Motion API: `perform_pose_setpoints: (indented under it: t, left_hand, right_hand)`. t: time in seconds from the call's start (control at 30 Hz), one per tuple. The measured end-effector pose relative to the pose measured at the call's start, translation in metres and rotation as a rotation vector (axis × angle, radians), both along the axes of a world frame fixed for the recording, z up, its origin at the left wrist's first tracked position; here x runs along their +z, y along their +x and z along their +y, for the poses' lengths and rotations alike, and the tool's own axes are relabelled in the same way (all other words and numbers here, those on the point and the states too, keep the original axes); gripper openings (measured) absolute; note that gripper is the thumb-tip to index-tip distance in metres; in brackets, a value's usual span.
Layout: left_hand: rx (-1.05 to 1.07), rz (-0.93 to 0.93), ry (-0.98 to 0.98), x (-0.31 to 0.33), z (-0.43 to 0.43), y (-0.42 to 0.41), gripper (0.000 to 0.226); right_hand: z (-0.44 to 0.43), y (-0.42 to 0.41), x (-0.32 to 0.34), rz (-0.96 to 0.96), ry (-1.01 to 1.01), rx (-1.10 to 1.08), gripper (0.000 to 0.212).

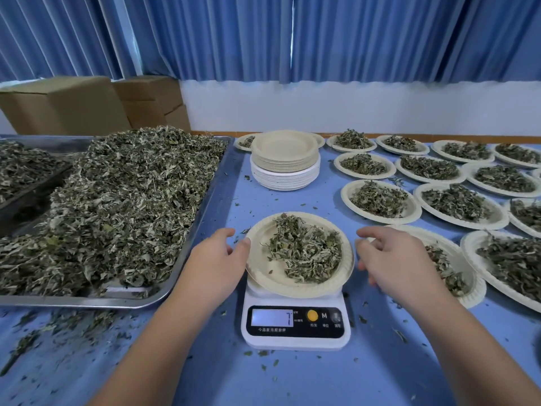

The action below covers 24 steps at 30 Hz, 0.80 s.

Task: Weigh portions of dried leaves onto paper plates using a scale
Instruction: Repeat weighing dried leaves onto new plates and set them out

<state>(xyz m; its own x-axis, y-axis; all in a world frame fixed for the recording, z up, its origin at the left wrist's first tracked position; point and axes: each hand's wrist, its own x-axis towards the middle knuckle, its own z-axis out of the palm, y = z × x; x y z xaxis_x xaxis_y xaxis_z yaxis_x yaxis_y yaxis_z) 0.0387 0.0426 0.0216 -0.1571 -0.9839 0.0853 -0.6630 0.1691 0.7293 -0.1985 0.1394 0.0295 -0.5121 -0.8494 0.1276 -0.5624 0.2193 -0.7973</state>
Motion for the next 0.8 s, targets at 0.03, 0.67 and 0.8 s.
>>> perform_pose_setpoints:
  t: [0.03, 0.67, 0.8]
  left_hand:
    - [0.005, 0.016, 0.027, -0.001, 0.0, 0.001, 0.036]
    - [-0.314, 0.786, 0.247, 0.044, 0.027, -0.063, 0.045]
    - [-0.429, 0.806, 0.3, 0.062, 0.045, -0.119, 0.033]
  right_hand:
    - [-0.001, 0.0, -0.001, -0.005, 0.003, -0.009, 0.014]
    - [0.047, -0.023, 0.069, -0.416, -0.231, -0.129, 0.02]
    - [0.073, -0.072, 0.087, -0.473, -0.282, -0.218, 0.011]
